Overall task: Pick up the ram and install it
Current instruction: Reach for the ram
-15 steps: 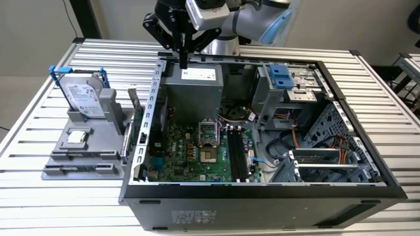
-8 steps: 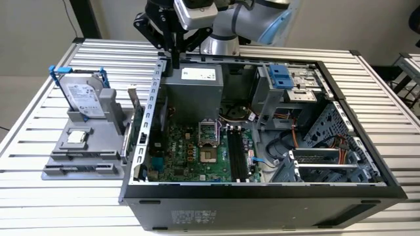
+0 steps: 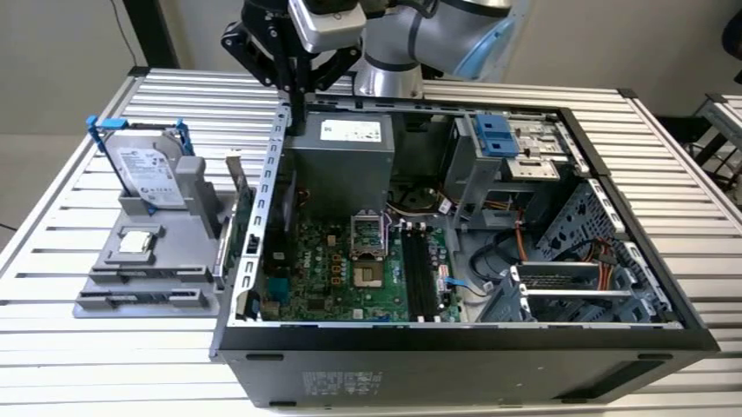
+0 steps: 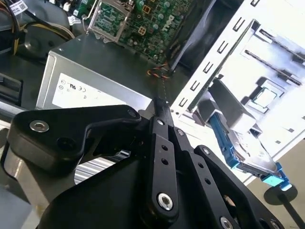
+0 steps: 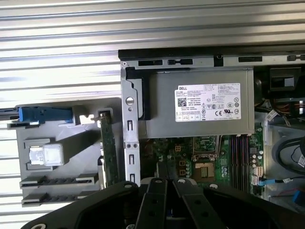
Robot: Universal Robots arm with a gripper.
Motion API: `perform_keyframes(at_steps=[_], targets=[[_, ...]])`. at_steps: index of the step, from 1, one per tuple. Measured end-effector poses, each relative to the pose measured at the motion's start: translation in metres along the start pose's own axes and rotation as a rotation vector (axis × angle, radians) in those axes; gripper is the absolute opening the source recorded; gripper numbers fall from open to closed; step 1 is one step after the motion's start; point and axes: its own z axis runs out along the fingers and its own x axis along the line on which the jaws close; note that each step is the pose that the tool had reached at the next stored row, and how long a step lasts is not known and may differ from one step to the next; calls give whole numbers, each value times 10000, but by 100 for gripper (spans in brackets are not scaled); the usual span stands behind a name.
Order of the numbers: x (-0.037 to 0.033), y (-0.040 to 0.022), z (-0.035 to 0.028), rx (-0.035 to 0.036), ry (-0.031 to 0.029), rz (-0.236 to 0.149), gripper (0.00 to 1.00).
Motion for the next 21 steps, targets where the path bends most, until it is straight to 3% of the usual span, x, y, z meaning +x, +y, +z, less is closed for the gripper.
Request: perform_keyframes(at_steps=[21], targets=[[314, -22, -2, 0, 0, 0, 0]])
